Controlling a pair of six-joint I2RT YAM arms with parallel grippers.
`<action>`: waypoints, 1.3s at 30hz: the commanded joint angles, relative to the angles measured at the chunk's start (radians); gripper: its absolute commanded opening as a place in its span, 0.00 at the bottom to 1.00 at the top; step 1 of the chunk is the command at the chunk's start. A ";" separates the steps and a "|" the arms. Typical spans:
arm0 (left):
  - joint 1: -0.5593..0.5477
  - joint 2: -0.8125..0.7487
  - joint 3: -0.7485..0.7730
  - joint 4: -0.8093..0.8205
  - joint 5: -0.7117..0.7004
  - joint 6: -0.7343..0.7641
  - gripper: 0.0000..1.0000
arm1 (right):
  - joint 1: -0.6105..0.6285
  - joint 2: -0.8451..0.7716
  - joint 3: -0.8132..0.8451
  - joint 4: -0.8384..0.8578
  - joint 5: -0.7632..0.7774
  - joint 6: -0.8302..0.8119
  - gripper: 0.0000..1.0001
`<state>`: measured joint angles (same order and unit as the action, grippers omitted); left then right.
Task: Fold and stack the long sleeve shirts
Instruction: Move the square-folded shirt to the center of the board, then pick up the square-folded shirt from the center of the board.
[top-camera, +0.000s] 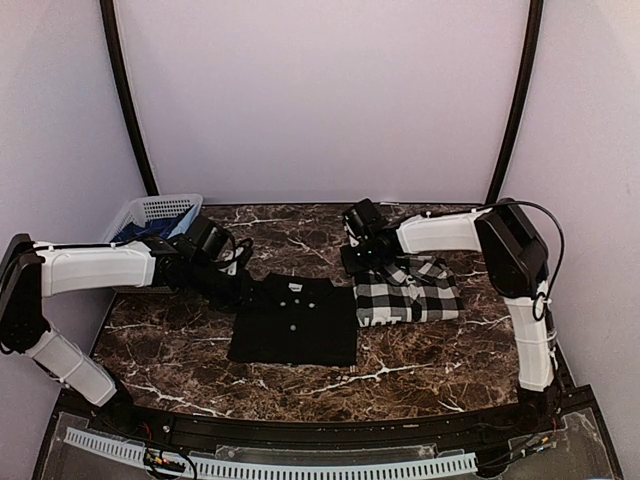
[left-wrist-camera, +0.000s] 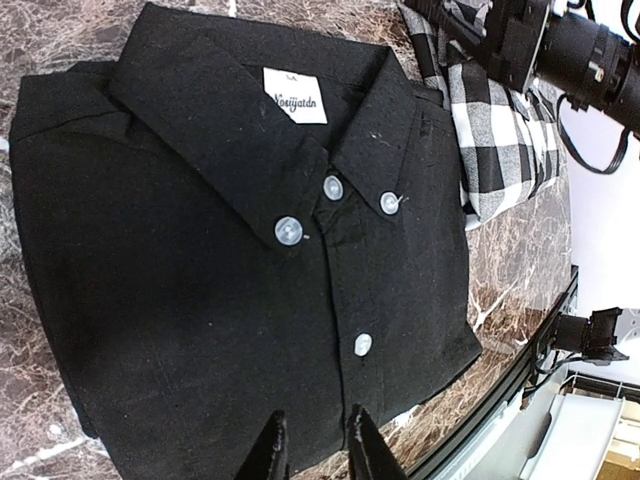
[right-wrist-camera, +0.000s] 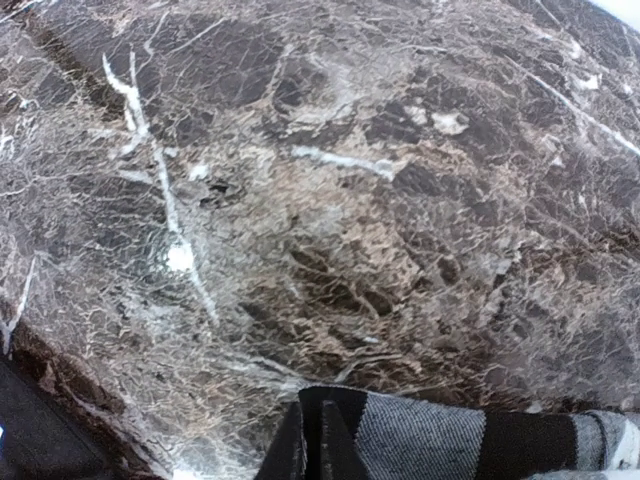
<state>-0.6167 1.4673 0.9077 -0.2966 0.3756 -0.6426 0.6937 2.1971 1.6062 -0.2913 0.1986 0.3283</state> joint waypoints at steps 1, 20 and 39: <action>0.018 -0.029 -0.012 -0.027 -0.035 0.002 0.21 | -0.012 -0.083 -0.034 0.022 -0.038 0.046 0.15; 0.109 0.024 0.003 -0.028 -0.140 0.138 0.53 | -0.075 -0.493 -0.281 0.118 0.004 0.136 0.99; 0.124 0.070 -0.185 0.118 -0.015 0.063 0.54 | 0.081 -0.793 -0.704 0.157 -0.117 0.295 0.97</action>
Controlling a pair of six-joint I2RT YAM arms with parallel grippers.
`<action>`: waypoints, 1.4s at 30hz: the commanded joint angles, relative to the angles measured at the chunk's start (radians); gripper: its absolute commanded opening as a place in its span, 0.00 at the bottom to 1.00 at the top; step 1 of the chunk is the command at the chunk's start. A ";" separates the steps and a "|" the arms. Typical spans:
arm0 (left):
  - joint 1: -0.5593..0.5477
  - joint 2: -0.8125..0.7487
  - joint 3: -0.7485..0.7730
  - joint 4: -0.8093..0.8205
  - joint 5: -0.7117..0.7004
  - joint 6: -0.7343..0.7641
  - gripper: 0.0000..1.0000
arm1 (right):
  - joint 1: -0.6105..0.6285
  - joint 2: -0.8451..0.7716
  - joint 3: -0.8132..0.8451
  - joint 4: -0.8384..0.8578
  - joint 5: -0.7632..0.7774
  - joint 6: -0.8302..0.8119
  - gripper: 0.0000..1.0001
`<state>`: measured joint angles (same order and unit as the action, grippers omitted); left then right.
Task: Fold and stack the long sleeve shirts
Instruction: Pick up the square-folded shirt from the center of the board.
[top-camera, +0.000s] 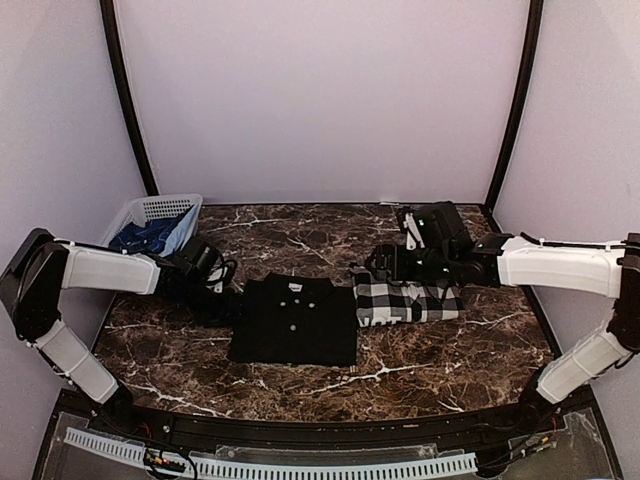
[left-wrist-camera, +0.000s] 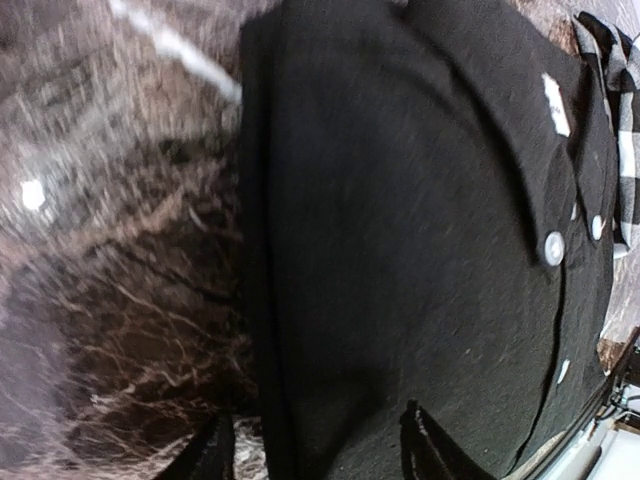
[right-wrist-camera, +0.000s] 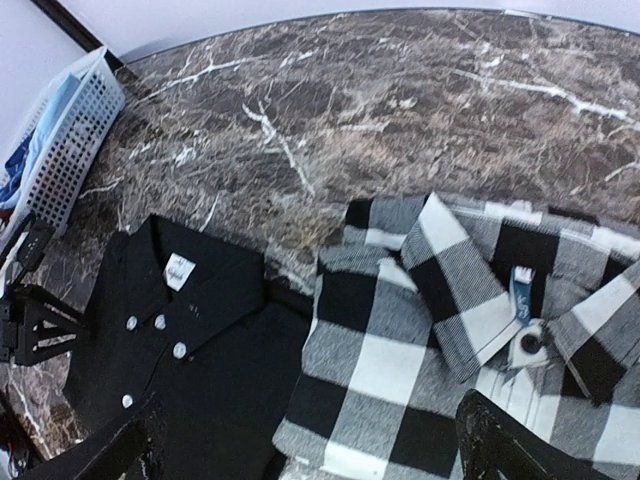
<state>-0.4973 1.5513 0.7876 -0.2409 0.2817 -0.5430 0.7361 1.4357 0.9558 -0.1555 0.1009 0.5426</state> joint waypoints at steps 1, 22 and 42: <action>0.005 -0.016 -0.084 0.081 0.087 -0.043 0.53 | 0.049 -0.037 -0.068 0.026 -0.018 0.097 0.97; 0.005 -0.243 -0.205 -0.124 -0.001 -0.136 0.05 | 0.248 0.177 -0.006 -0.046 -0.094 0.258 0.84; 0.005 -0.207 -0.104 -0.106 -0.167 -0.136 0.37 | 0.255 0.491 0.243 -0.120 -0.126 0.264 0.67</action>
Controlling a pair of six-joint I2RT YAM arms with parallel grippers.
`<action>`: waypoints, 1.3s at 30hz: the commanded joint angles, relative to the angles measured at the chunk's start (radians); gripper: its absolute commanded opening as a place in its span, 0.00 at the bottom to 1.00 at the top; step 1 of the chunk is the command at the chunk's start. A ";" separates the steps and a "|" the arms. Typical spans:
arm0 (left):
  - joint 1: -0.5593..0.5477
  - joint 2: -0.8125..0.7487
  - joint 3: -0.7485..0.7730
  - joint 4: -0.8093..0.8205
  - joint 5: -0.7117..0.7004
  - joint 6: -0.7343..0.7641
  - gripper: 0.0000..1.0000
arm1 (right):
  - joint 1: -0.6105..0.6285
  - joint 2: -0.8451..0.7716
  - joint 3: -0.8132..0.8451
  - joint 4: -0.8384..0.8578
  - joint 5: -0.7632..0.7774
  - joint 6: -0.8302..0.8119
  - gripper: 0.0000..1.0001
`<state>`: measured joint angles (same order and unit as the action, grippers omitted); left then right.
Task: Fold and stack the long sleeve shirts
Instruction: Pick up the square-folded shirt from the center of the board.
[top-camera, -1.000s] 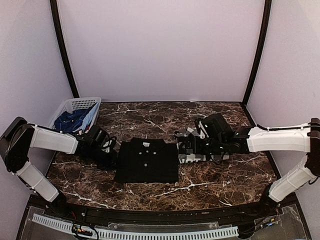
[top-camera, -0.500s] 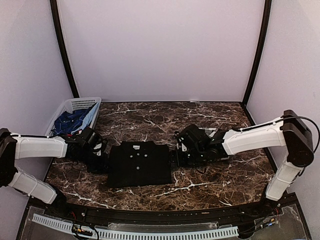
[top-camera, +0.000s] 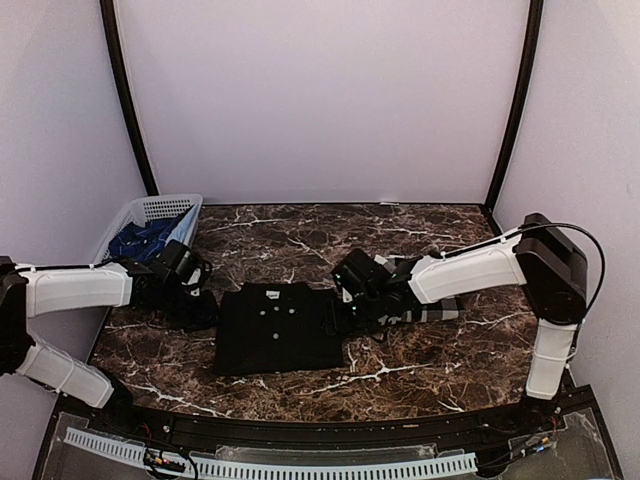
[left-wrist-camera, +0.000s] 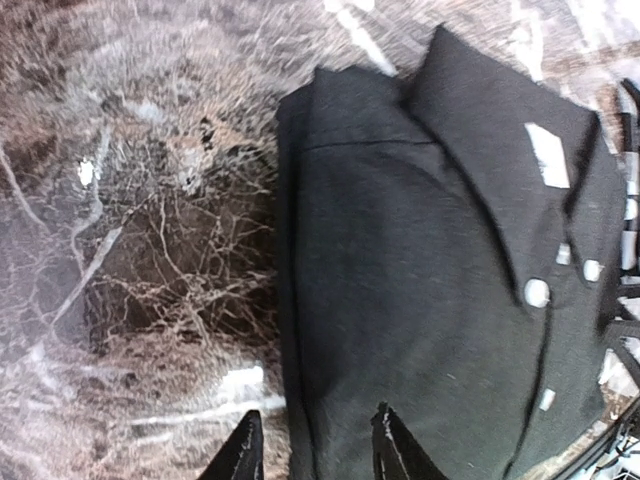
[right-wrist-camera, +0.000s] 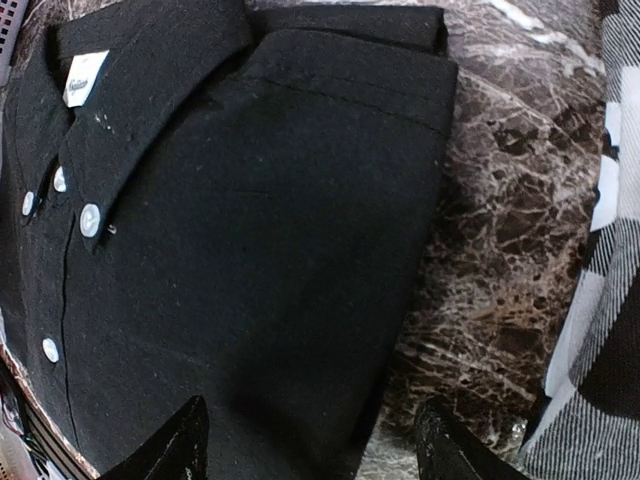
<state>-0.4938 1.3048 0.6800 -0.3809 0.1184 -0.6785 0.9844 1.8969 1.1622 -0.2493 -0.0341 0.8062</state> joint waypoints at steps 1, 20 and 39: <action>0.001 0.055 -0.001 0.050 0.004 -0.001 0.37 | 0.008 0.039 0.043 -0.028 0.008 0.002 0.67; 0.000 0.105 -0.063 0.144 0.128 -0.023 0.06 | 0.030 0.134 0.136 -0.103 0.023 -0.018 0.01; -0.025 -0.037 0.135 -0.011 0.149 0.008 0.00 | 0.037 0.021 0.291 -0.241 0.254 -0.140 0.00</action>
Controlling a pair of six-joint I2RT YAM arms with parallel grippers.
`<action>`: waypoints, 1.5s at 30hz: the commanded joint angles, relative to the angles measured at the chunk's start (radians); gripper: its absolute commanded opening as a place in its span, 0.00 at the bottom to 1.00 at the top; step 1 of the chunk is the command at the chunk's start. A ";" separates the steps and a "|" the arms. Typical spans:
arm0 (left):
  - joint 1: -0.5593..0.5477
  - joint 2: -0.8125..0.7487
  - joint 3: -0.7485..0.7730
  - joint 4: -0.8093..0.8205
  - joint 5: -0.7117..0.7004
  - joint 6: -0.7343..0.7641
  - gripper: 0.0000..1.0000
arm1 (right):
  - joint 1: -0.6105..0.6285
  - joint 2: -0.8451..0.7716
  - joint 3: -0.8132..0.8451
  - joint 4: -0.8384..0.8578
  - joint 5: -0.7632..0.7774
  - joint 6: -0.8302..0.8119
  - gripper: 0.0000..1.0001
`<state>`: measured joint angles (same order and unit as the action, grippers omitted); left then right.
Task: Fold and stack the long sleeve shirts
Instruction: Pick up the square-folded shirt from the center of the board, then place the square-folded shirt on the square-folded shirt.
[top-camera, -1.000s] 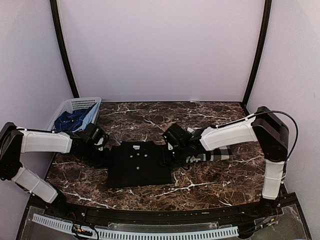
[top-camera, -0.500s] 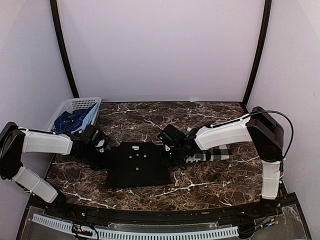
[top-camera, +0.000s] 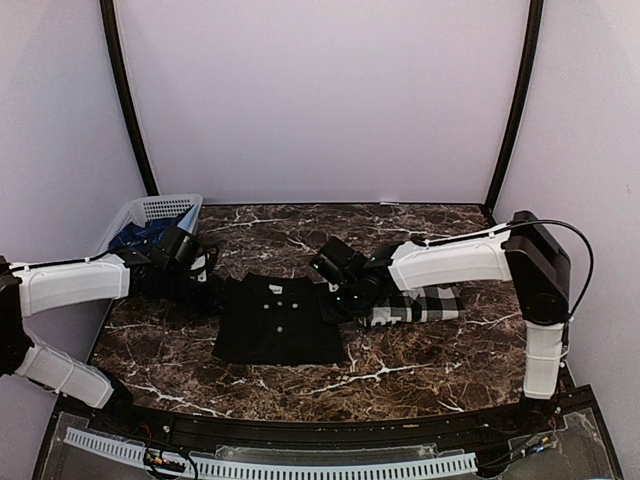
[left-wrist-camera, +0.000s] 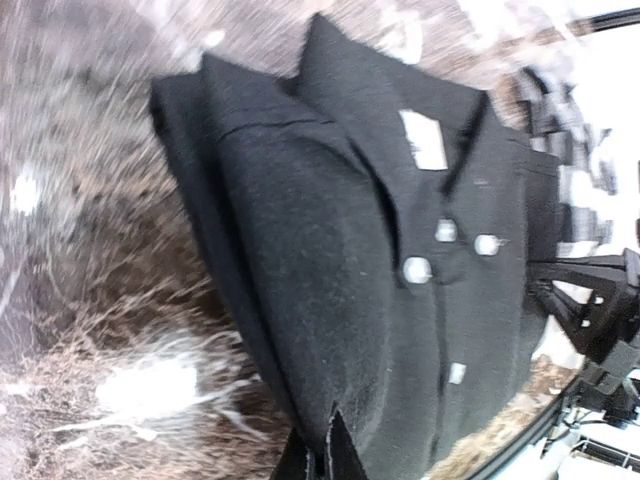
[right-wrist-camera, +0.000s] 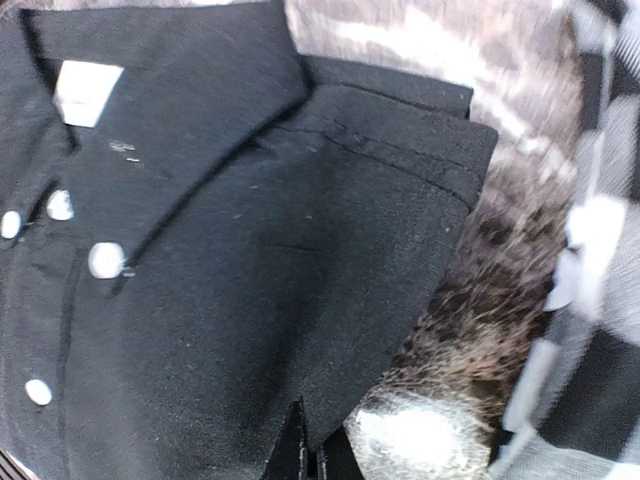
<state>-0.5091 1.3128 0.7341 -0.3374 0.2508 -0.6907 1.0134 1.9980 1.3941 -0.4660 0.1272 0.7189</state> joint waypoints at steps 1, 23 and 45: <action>-0.012 -0.046 0.094 -0.058 0.021 0.020 0.00 | 0.008 -0.090 0.064 -0.029 0.106 -0.061 0.00; -0.230 0.402 0.626 0.103 0.038 -0.102 0.00 | -0.342 -0.432 -0.142 -0.125 0.201 -0.255 0.00; -0.346 0.811 0.947 0.223 0.038 -0.200 0.00 | -0.620 -0.466 -0.337 -0.039 0.156 -0.320 0.00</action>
<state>-0.8513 2.1235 1.6470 -0.1436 0.2745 -0.8795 0.4053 1.5497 1.0733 -0.5537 0.2817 0.4118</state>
